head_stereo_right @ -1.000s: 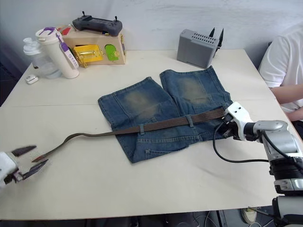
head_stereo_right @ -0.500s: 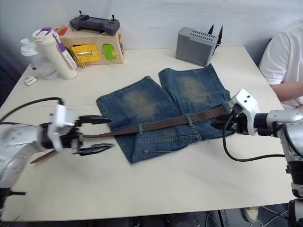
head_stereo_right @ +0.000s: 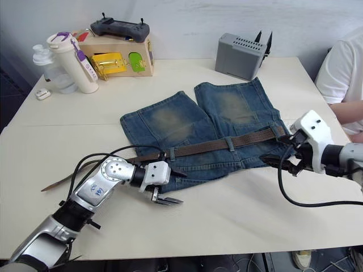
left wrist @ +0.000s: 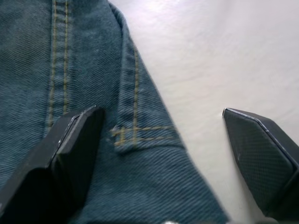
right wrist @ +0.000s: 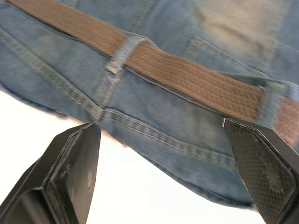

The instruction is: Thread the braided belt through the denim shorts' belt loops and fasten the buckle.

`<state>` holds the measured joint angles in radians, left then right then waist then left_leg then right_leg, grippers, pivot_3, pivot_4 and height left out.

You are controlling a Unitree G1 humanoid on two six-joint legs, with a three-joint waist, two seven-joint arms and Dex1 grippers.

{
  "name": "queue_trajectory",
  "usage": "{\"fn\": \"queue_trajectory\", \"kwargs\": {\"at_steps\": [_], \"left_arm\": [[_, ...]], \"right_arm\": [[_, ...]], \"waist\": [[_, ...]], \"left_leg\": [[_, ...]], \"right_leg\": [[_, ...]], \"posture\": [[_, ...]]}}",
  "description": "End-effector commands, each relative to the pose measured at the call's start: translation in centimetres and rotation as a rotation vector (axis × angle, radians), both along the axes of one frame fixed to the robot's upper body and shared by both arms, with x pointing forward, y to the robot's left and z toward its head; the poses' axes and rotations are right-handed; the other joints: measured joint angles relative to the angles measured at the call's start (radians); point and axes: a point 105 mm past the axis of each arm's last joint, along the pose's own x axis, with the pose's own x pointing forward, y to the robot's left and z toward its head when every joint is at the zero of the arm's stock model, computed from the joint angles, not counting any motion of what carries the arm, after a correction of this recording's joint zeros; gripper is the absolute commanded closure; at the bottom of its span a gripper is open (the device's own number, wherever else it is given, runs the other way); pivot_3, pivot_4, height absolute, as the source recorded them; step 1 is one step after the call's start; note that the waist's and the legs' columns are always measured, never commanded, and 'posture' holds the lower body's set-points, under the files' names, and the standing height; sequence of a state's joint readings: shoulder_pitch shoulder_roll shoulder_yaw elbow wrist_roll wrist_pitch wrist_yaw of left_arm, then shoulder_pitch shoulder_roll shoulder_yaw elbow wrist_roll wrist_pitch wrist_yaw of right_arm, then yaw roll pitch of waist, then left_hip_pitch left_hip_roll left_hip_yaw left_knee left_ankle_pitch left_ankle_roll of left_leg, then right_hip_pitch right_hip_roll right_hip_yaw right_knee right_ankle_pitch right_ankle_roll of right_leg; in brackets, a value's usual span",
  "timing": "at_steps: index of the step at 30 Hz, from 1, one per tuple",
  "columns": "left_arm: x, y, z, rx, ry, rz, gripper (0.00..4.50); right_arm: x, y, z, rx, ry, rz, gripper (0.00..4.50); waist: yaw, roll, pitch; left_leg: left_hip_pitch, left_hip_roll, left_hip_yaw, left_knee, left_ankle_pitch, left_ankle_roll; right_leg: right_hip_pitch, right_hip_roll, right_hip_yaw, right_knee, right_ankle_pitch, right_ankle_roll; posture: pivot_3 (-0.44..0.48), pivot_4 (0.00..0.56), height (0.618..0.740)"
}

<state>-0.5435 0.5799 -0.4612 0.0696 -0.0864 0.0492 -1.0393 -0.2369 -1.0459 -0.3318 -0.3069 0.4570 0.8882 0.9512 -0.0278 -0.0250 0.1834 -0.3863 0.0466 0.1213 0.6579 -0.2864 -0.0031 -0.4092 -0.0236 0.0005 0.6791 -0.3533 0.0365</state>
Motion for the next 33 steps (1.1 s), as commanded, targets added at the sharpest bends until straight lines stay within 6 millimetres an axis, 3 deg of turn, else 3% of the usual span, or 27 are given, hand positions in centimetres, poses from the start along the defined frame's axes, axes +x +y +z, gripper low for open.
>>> {"fn": "queue_trajectory", "kwargs": {"at_steps": [1,7,8,16,21,25,30,33], "left_arm": [[1.5,2.9,-0.1,0.073,-0.046,0.057,1.61],[2.6,7.9,0.7,0.118,-0.039,0.119,4.28],[2.8,8.8,0.8,0.122,-0.033,0.13,4.48],[4.6,15.5,1.6,0.218,-0.081,0.261,4.48],[5.4,17.9,1.8,0.243,-0.12,0.36,4.48],[4.4,17.5,2.1,0.105,-0.024,0.387,4.48],[2.1,17.6,4.1,-0.093,0.222,0.443,2.36],[2.4,18.1,7.6,-0.251,0.272,0.527,1.0]], "right_arm": [[0.0,-0.5,1.7,-0.035,-0.089,-0.024,0.0],[0.5,-0.1,1.1,-0.038,-0.097,-0.012,0.0],[0.6,0.0,1.0,-0.038,-0.099,-0.007,0.0],[2.5,0.3,0.8,0.009,-0.108,-0.004,0.0],[3.3,1.1,0.6,0.039,-0.101,0.017,0.0],[3.9,2.1,0.6,0.062,-0.09,0.055,0.0],[4.7,2.5,0.8,0.127,-0.084,0.077,0.0],[4.7,2.7,0.8,0.2,-0.054,0.085,0.0]], "waist": [[-0.002,0.0,0.0],[-0.006,0.0,0.0],[-0.007,0.0,0.0],[-0.014,0.0,0.0],[-0.018,0.0,0.0],[-0.028,0.0,0.0],[-0.03,0.0,0.0],[-0.026,0.0,0.0]], "left_leg": [[0.0,0.0,0.0,0.0,0.0,0.0],[0.001,0.001,0.0,-0.001,0.0,0.0],[0.001,0.001,0.0,-0.001,0.0,0.0],[0.001,0.001,0.001,-0.001,0.0,0.0],[0.001,0.001,0.001,-0.001,0.0,0.0],[0.0,0.001,0.002,-0.001,0.0,0.0],[-0.001,0.002,0.001,-0.001,0.0,0.0],[-0.002,0.001,0.001,0.0,0.0,0.0]], "right_leg": [[0.0,0.0,0.0,0.0,0.0,0.0],[0.0,0.0,0.0,0.001,0.0,0.0],[0.0,0.0,0.0,0.001,0.0,0.0],[-0.001,0.0,0.0,0.001,0.0,0.0],[-0.001,0.0,0.0,0.001,0.0,0.0],[-0.002,0.0,0.0,0.002,0.0,0.0],[-0.004,0.0,-0.001,0.002,-0.001,-0.001],[-0.004,0.0,-0.001,0.002,-0.001,-0.001]], "posture": [[0.0,0.15,0.735],[0.0,0.15,0.735],[0.0,0.15,0.735],[0.0,0.15,0.735],[0.0,0.15,0.735],[0.0,0.15,0.735],[0.0,0.15,0.735],[0.0,0.15,0.735]]}}
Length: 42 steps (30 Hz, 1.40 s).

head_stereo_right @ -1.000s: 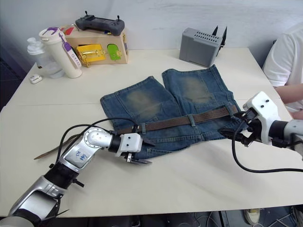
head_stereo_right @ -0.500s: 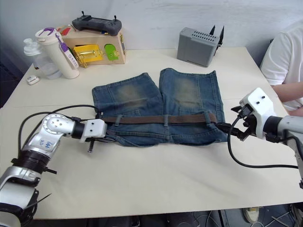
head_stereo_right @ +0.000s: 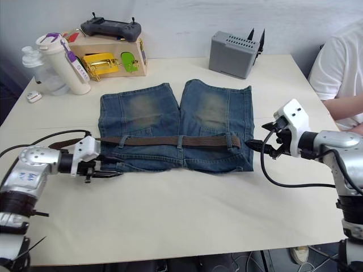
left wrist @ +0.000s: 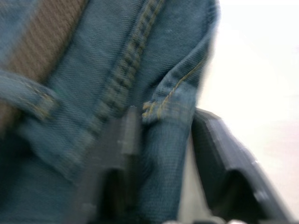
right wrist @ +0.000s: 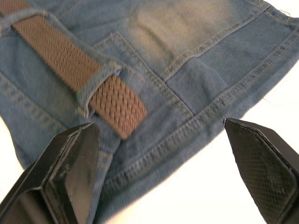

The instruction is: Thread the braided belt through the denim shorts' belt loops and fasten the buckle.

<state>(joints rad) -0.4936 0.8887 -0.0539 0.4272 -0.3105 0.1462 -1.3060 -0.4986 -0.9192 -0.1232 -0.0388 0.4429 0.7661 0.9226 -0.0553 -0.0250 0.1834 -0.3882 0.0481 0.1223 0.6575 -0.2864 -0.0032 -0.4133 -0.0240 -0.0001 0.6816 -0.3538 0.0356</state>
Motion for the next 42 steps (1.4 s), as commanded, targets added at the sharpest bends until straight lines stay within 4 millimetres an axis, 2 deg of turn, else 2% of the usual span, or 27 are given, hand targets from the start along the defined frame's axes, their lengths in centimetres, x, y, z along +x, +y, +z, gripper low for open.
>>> {"fn": "queue_trajectory", "kwargs": {"at_steps": [1,2,3,6,11,13,18,22,25,28,29,31,34,36,37,39,41,42], "left_arm": [[0.4,0.9,5.4,-0.185,-0.018,0.112,0.62],[1.0,1.5,6.4,-0.223,-0.017,0.171,0.11],[1.5,1.8,7.0,-0.249,-0.014,0.212,0.05],[3.5,2.0,7.8,-0.242,-0.03,0.319,0.05],[7.1,0.6,7.8,-0.303,0.028,0.441,0.05],[8.1,0.4,6.8,-0.264,0.057,0.481,0.05],[9.0,-0.3,3.9,-0.159,0.123,0.478,0.05],[8.9,-1.2,2.9,-0.122,0.145,0.419,0.05],[8.7,-1.3,2.3,-0.112,0.177,0.409,0.05],[8.7,-1.1,2.1,-0.116,0.186,0.418,0.75],[8.6,-1.2,2.4,-0.132,0.187,0.408,1.32],[8.5,-1.2,2.8,-0.149,0.188,0.394,2.04],[8.1,-1.1,3.6,-0.165,0.181,0.362,3.41],[7.9,-1.1,4.1,-0.178,0.18,0.347,4.4],[7.7,-1.0,4.4,-0.182,0.173,0.331,4.5],[7.3,-1.1,5.1,-0.198,0.158,0.29,4.5],[6.9,-1.3,5.7,-0.215,0.147,0.26,4.5],[6.2,-1.4,6.1,-0.213,0.128,0.205,4.5]], "right_arm": [[0.1,0.4,1.1,0.074,-0.014,0.031,0.0],[0.3,0.6,1.0,0.094,-0.008,0.032,0.0],[0.4,0.7,1.0,0.108,-0.003,0.032,0.0],[1.4,1.3,0.7,0.157,0.013,0.022,0.0],[3.1,1.3,0.1,0.165,0.019,-0.01,0.0],[3.5,1.4,-0.1,0.169,0.027,-0.012,0.0],[4.8,1.3,-0.5,0.217,0.055,-0.031,0.0],[5.0,1.5,-1.4,0.245,0.099,-0.014,0.0],[5.1,2.4,-2.0,0.289,0.135,0.025,0.0],[5.0,2.7,-3.5,0.244,0.187,0.049,0.0],[4.9,2.7,-3.6,0.262,0.206,0.055,0.26],[4.8,2.8,-3.5,0.29,0.228,0.064,0.75],[3.9,2.7,-3.7,0.276,0.274,0.106,2.16],[3.5,2.7,-3.8,0.271,0.29,0.123,3.27],[3.3,2.7,-3.6,0.264,0.288,0.138,3.74],[2.9,2.7,-3.1,0.258,0.27,0.174,4.41],[2.6,2.8,-2.6,0.259,0.248,0.2,4.41],[1.7,3.3,-1.4,0.26,0.196,0.276,4.41]], "waist": [[0.004,0.0,0.0],[0.006,0.0,0.0],[0.01,0.0,0.0],[0.018,0.0,0.0],[0.029,0.0,0.0],[0.028,-0.001,0.0],[0.018,-0.001,0.0],[0.016,-0.001,0.0],[0.017,-0.001,0.0],[0.017,-0.001,0.0],[0.018,-0.001,0.0],[0.019,-0.001,0.0],[0.02,-0.001,0.0],[0.02,-0.001,0.0],[0.02,-0.001,0.0],[0.02,-0.001,0.0],[0.02,-0.001,0.0],[0.021,-0.001,0.0]], "left_leg": [[0.0,0.0,0.0,0.001,0.0,0.0],[0.0,0.0,-0.001,0.001,0.0,0.0],[-0.001,-0.001,-0.001,0.002,0.0,0.001],[-0.001,-0.001,-0.001,0.004,-0.001,0.002],[-0.002,-0.001,-0.001,0.006,-0.001,0.002],[-0.003,-0.001,-0.001,0.006,-0.001,0.002],[-0.003,-0.001,0.001,0.006,-0.001,0.002],[-0.003,-0.001,0.001,0.006,-0.001,0.001],[-0.003,-0.001,0.001,0.006,-0.001,0.001],[-0.003,-0.001,0.002,0.007,-0.001,0.001],[-0.003,-0.001,0.002,0.007,-0.001,0.001],[-0.003,-0.001,0.002,0.007,-0.001,0.001],[-0.003,-0.001,0.002,0.007,-0.001,0.001],[-0.003,-0.001,0.002,0.007,-0.001,0.001],[-0.003,-0.001,0.002,0.007,-0.001,0.001],[-0.003,-0.001,0.002,0.007,-0.001,0.001],[-0.003,-0.001,0.001,0.007,-0.001,0.001],[-0.003,-0.001,0.001,0.007,-0.001,0.001]], "right_leg": [[0.0,0.0,0.0,0.0,0.0,0.0],[0.0,-0.001,0.0,0.001,0.0,0.0],[0.0,-0.001,-0.001,0.001,0.0,0.0],[0.001,-0.001,-0.001,0.001,0.0,0.0],[0.001,-0.001,-0.002,0.002,0.0,0.0],[0.0,-0.001,-0.002,0.002,0.0,0.0],[-0.002,0.0,-0.001,0.003,0.0,0.0],[-0.003,0.0,-0.001,0.004,0.0,0.0],[-0.003,-0.001,0.0,0.004,0.0,0.0],[-0.003,-0.001,0.0,0.005,0.0,0.0],[-0.003,-0.001,0.0,0.005,0.0,0.0],[-0.003,-0.001,0.0,0.005,0.0,0.0],[-0.003,-0.001,0.0,0.006,0.0,0.0],[-0.003,-0.001,0.0,0.006,0.0,0.0],[-0.003,-0.001,0.0,0.006,0.0,0.0],[-0.003,-0.001,0.0,0.006,0.0,0.0],[-0.003,-0.001,0.0,0.007,0.0,0.0],[-0.003,-0.001,0.0,0.007,0.0,0.0]], "posture": [[0.0,0.15,0.735],[0.0,0.15,0.735],[0.0,0.15,0.735],[0.0,0.15,0.735],[0.0,0.15,0.735],[0.0,0.15,0.735],[0.0,0.15,0.735],[0.0,0.15,0.735],[0.0,0.15,0.735],[0.0,0.15,0.735],[0.0,0.15,0.735],[0.0,0.15,0.735],[0.0,0.15,0.735],[0.0,0.15,0.735],[0.0,0.15,0.735],[0.0,0.15,0.735],[0.0,0.15,0.735],[0.0,0.15,0.735]]}}
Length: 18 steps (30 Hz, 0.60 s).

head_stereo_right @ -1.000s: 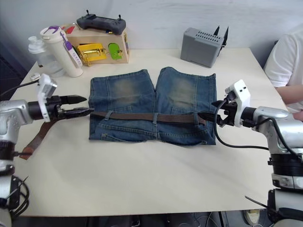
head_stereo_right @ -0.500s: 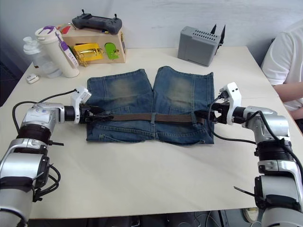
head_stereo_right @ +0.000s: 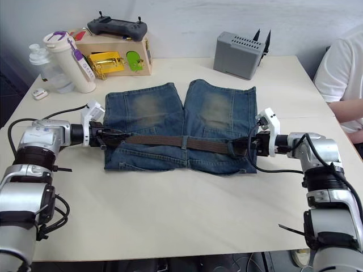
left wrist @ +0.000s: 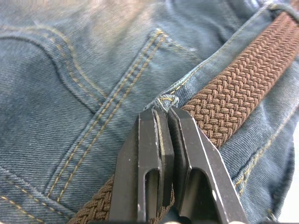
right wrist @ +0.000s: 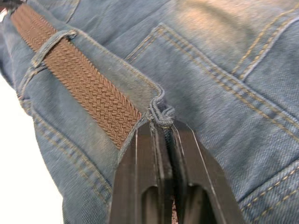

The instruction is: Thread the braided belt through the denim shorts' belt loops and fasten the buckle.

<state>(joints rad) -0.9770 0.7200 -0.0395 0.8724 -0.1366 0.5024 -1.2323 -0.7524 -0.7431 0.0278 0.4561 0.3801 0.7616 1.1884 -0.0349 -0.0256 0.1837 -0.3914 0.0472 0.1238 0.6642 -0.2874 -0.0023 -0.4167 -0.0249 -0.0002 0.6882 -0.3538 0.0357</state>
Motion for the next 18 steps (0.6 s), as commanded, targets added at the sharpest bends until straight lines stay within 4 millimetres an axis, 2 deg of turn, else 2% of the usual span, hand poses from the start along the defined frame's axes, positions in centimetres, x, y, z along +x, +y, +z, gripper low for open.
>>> {"fn": "queue_trajectory", "kwargs": {"at_steps": [1,2,4,6,8,11,15,18], "left_arm": [[-1.9,-0.1,2.6,-0.038,-0.094,-0.139,4.5],[-2.6,-0.2,2.9,-0.041,-0.11,-0.184,4.5],[-4.3,-0.3,2.8,-0.021,-0.14,-0.267,4.5],[-5.5,-0.2,1.1,0.098,-0.162,-0.308,4.5],[-7.3,-0.3,-0.4,0.198,-0.204,-0.418,4.5],[-9.4,-0.8,-1.8,0.268,-0.364,-0.544,4.5],[-11.7,-0.5,-4.5,0.405,-0.557,-0.665,4.5],[-13.2,-0.9,-5.8,0.442,-0.685,-0.711,4.5]], "right_arm": [[-2.3,1.0,3.8,0.038,-0.194,0.177,4.41],[-3.2,1.5,4.6,0.038,-0.267,0.235,4.41],[-3.6,2.4,5.5,0.004,-0.468,0.228,4.41],[-4.1,3.0,4.6,-0.129,-0.662,0.224,4.41],[-5.7,3.6,3.2,-0.239,-0.801,0.302,4.41],[-9.5,4.2,0.1,-0.407,-1.075,0.516,4.41],[-13.4,2.9,-2.7,-0.5,-1.361,0.612,4.41],[-16.0,1.8,-5.1,-0.514,-1.442,0.665,4.41]], "waist": [[0.001,0.0,0.0],[0.0,0.0,0.0],[-0.004,0.0,0.0],[-0.008,0.0,0.0],[-0.007,0.0,0.0],[-0.001,0.0,0.0],[0.003,-0.001,0.0],[0.003,-0.001,0.0]], "left_leg": [[0.0,0.0,0.0,0.0,0.0,0.0],[0.0,0.0,0.0,-0.001,0.0,0.0],[0.0,0.0,0.0,-0.001,0.0,-0.001],[0.001,0.001,-0.001,-0.002,-0.001,-0.001],[0.003,0.001,-0.001,-0.002,-0.001,-0.002],[0.003,0.0,-0.002,-0.002,-0.002,-0.001],[0.006,0.0,-0.001,-0.001,-0.003,0.002],[0.011,0.0,-0.001,-0.003,-0.006,0.005]], "right_leg": [[0.0,0.0,0.0,0.0,0.0,0.0],[0.0,0.0,0.0,0.0,0.0,0.0],[0.0,0.0,0.0,0.001,0.0,0.0],[0.001,0.001,0.0,0.0,0.0,0.0],[0.003,0.0,0.0,-0.003,0.0,0.0],[0.004,0.0,0.0,-0.005,0.0,0.0],[0.009,0.0,-0.001,-0.006,0.0,0.001],[0.014,0.0,-0.001,-0.008,0.0,0.001]], "posture": [[0.0,0.15,0.735],[0.0,0.15,0.735],[0.0,0.15,0.735],[0.0,0.15,0.735],[0.0,0.15,0.735],[0.0,0.15,0.735],[0.0,0.15,0.735],[0.0,0.15,0.735]]}}
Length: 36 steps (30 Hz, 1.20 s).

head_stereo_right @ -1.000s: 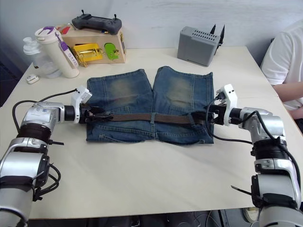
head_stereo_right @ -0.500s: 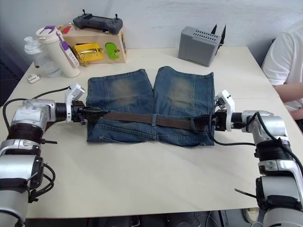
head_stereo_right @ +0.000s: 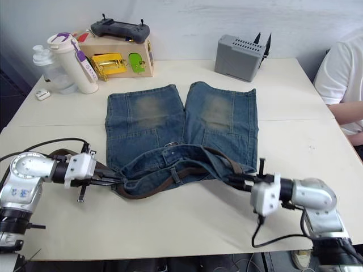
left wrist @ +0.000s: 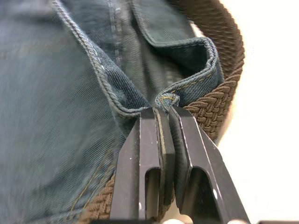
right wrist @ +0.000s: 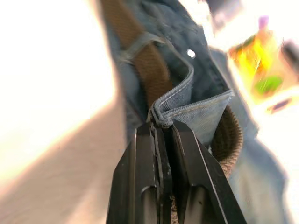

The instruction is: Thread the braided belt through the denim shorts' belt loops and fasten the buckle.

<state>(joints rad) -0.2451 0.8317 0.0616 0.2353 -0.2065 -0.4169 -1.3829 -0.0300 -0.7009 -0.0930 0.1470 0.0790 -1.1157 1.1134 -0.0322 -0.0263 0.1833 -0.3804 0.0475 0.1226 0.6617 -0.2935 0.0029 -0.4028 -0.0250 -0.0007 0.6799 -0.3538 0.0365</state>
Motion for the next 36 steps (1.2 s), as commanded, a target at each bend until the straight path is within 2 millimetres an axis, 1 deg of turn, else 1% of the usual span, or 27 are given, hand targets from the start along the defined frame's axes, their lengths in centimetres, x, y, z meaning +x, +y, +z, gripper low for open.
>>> {"fn": "queue_trajectory", "kwargs": {"at_steps": [1,2,4,5,6,7,8,9,10,12,13,14,15,17,20,23,24,25,26,27,28,29,30,32,33,35,36], "left_arm": [[-1.8,-0.4,-0.9,0.064,-0.178,-0.105,4.5],[-2.4,-0.5,-1.3,0.077,-0.228,-0.137,4.5],[-3.0,-0.8,-0.9,0.07,-0.385,-0.173,4.5],[-3.5,-0.7,-1.1,0.078,-0.419,-0.191,4.5],[-4.1,-0.6,-1.2,0.08,-0.447,-0.216,4.12],[-4.7,-0.5,-1.4,0.065,-0.442,-0.225,3.72],[-5.1,-0.4,-1.4,0.048,-0.439,-0.23,3.5],[-5.5,-0.4,-1.1,0.015,-0.435,-0.226,3.07],[-5.7,-0.4,-0.9,-0.008,-0.431,-0.223,2.6],[-5.3,-0.6,1.4,-0.096,-0.532,-0.204,1.99],[-5.2,-0.7,2.2,-0.121,-0.575,-0.202,1.58],[-5.1,-0.6,2.9,-0.138,-0.603,-0.191,1.17],[-4.5,-0.3,3.8,-0.165,-0.628,-0.148,0.74],[-3.3,0.2,5.5,-0.206,-0.676,-0.074,0.03],[-1.8,0.2,7.7,-0.277,-0.723,0.009,0.03],[-0.3,-0.1,10.0,-0.377,-0.727,0.106,0.03],[1.2,-0.1,9.9,-0.426,-0.619,0.202,0.03],[2.3,-0.1,9.6,-0.449,-0.537,0.27,0.03],[3.0,-0.5,9.1,-0.465,-0.45,0.31,0.03],[3.4,-1.5,8.5,-0.486,-0.34,0.323,0.03],[3.5,-2.2,8.3,-0.497,-0.273,0.324,0.03],[3.5,-3.3,7.9,-0.523,-0.164,0.312,0.03],[3.3,-4.0,7.8,-0.537,-0.09,0.304,0.03],[3.3,-4.9,7.8,-0.57,0.014,0.305,0.03],[3.2,-5.2,7.7,-0.567,0.043,0.296,0.55],[2.7,-5.6,6.9,-0.523,0.126,0.266,1.1],[2.4,-5.6,6.6,-0.502,0.154,0.254,1.61]], "right_arm": [[-2.3,-1.3,-1.4,-0.048,-0.12,0.053,4.41],[-2.4,-1.7,-1.8,-0.054,-0.117,0.034,4.41],[-2.5,-2.6,-2.1,-0.054,-0.119,0.001,4.41],[-2.6,-3.0,-2.1,-0.05,-0.12,-0.009,4.05],[-2.8,-3.3,-2.1,-0.047,-0.12,-0.012,3.62],[-3.0,-3.7,-2.1,-0.05,-0.115,-0.017,3.35],[-3.2,-4.1,-2.1,-0.052,-0.114,-0.019,2.93],[-3.3,-4.5,-1.9,-0.055,-0.116,-0.022,2.48],[-3.4,-4.9,-1.8,-0.057,-0.118,-0.024,1.94],[-2.8,-6.3,-0.6,-0.048,-0.131,-0.069,1.28],[-2.5,-6.7,0.2,-0.035,-0.147,-0.082,0.8],[-2.1,-6.8,0.5,-0.052,-0.15,-0.078,0.38],[-0.8,-6.8,1.4,-0.029,-0.175,-0.105,0.0],[1.1,-6.8,2.6,0.003,-0.204,-0.14,0.0],[3.5,-7.3,3.6,0.052,-0.207,-0.219,0.0],[6.5,-7.3,5.7,0.141,-0.205,-0.302,0.0],[7.8,-6.6,6.2,0.171,-0.16,-0.313,0.0],[8.5,-6.0,6.4,0.189,-0.122,-0.313,0.0],[9.5,-5.2,6.6,0.22,-0.05,-0.325,0.0],[10.5,-4.2,6.4,0.248,0.064,-0.334,0.0],[10.9,-3.5,6.3,0.266,0.148,-0.338,0.0],[11.1,-2.2,6.3,0.295,0.268,-0.324,0.0],[11.1,-1.3,6.3,0.309,0.349,-0.309,0.0],[10.4,0.8,7.0,0.347,0.504,-0.258,0.0],[9.7,1.4,7.2,0.371,0.618,-0.232,0.39],[8.3,2.5,7.3,0.368,0.76,-0.177,0.77],[7.7,2.8,7.3,0.358,0.814,-0.161,1.35]], "waist": [[-0.001,0.0,0.0],[-0.004,0.0,0.0],[-0.006,0.0,0.0],[-0.007,0.0,0.0],[-0.007,0.0,0.0],[-0.009,0.0,0.0],[-0.009,0.0,0.0],[-0.011,0.0,0.0],[-0.012,0.0,0.0],[-0.014,0.0,0.0],[-0.012,0.001,0.001],[-0.012,0.001,0.001],[-0.013,0.0,0.001],[-0.018,-0.001,0.0],[-0.021,0.0,0.0],[-0.022,0.001,0.001],[-0.024,0.001,0.001],[-0.025,0.001,0.001],[-0.025,0.001,0.001],[-0.025,0.001,0.001],[-0.024,0.001,0.001],[-0.022,0.001,0.001],[-0.021,0.001,0.001],[-0.016,0.002,0.001],[-0.014,0.001,0.001],[-0.01,0.002,0.001],[-0.007,0.002,0.001]], "left_leg": [[0.006,0.0,0.0,-0.003,-0.001,0.001],[0.013,0.0,0.0,-0.007,-0.001,0.001],[0.019,-0.001,0.002,-0.012,-0.002,0.002],[0.023,-0.001,0.002,-0.014,-0.002,0.002],[0.028,0.0,0.002,-0.016,-0.003,0.001],[0.029,0.0,0.002,-0.016,-0.003,0.002],[0.029,0.0,0.001,-0.016,-0.003,0.002],[0.029,0.0,0.001,-0.016,-0.004,0.001],[0.028,0.0,0.001,-0.016,-0.004,0.001],[0.029,0.0,0.001,-0.016,-0.004,0.001],[0.028,0.0,0.001,-0.016,-0.004,0.001],[0.028,0.0,0.001,-0.015,-0.004,0.002],[0.028,0.0,0.001,-0.015,-0.004,0.002],[0.029,0.0,0.0,-0.014,-0.003,0.002],[0.028,0.0,0.0,-0.015,-0.003,0.001],[0.027,0.0,0.0,-0.015,0.0,-0.004],[0.026,0.0,0.0,-0.014,0.0,-0.004],[0.026,0.0,0.001,-0.013,0.0,-0.003],[0.026,0.0,0.001,-0.013,0.0,-0.003],[0.026,0.0,0.0,-0.013,0.0,-0.003],[0.027,0.0,0.0,-0.013,0.0,-0.003],[0.027,0.0,0.0,-0.014,0.0,-0.003],[0.026,0.001,-0.001,-0.014,0.0,-0.003],[0.023,0.001,-0.003,-0.014,0.0,-0.004],[0.02,0.001,-0.004,-0.014,0.001,-0.004],[0.017,0.001,-0.004,-0.013,0.001,-0.004],[0.014,0.001,-0.005,-0.011,0.001,-0.004]], "right_leg": [[0.007,0.0,0.0,-0.004,0.0,0.0],[0.012,0.0,0.0,-0.007,0.0,0.0],[0.017,-0.001,0.002,-0.01,0.0,0.0],[0.021,-0.001,0.002,-0.012,0.0,0.0],[0.026,0.0,0.001,-0.015,0.0,0.0],[0.027,0.0,0.001,-0.015,0.0,-0.001],[0.027,0.0,0.001,-0.015,0.0,-0.001],[0.027,0.0,0.001,-0.015,0.0,-0.001],[0.027,0.0,0.001,-0.016,0.0,-0.001],[0.028,-0.001,0.001,-0.015,0.0,-0.001],[0.028,-0.001,0.001,-0.015,0.0,-0.001],[0.028,-0.001,0.001,-0.015,0.0,-0.001],[0.028,-0.001,0.001,-0.015,0.0,-0.001],[0.029,-0.001,0.0,-0.015,0.0,-0.001],[0.028,0.0,0.0,-0.015,0.0,-0.001],[0.028,0.0,-0.001,-0.016,-0.001,-0.001],[0.027,0.0,0.0,-0.017,-0.001,-0.001],[0.027,0.0,0.0,-0.016,-0.001,0.0],[0.028,0.0,0.0,-0.015,0.0,0.0],[0.028,0.0,0.0,-0.015,0.0,0.0],[0.028,0.0,0.0,-0.014,0.0,0.0],[0.028,0.0,0.0,-0.013,0.0,0.0],[0.027,0.0,-0.001,-0.013,0.0,0.0],[0.023,0.0,-0.002,-0.011,-0.001,0.0],[0.021,0.0,-0.003,-0.012,-0.001,0.0],[0.018,0.0,-0.003,-0.012,-0.001,0.0],[0.015,-0.001,-0.003,-0.011,-0.001,0.0]], "posture": [[0.0,0.15,0.735],[0.0,0.15,0.735],[0.0,0.15,0.735],[0.0,0.15,0.735],[0.0,0.15,0.735],[0.0,0.15,0.735],[0.0,0.15,0.735],[0.0,0.15,0.735],[0.0,0.15,0.735],[0.0,0.15,0.735],[0.0,0.15,0.735],[0.0,0.15,0.735],[0.0,0.15,0.735],[0.0,0.15,0.735],[0.0,0.15,0.735],[0.0,0.15,0.735],[0.0,0.15,0.735],[0.0,0.15,0.735],[0.0,0.15,0.735],[0.0,0.15,0.735],[0.0,0.15,0.735],[0.0,0.15,0.735],[0.0,0.15,0.735],[0.0,0.15,0.735],[0.0,0.15,0.735],[0.0,0.15,0.735],[0.0,0.15,0.735]]}}
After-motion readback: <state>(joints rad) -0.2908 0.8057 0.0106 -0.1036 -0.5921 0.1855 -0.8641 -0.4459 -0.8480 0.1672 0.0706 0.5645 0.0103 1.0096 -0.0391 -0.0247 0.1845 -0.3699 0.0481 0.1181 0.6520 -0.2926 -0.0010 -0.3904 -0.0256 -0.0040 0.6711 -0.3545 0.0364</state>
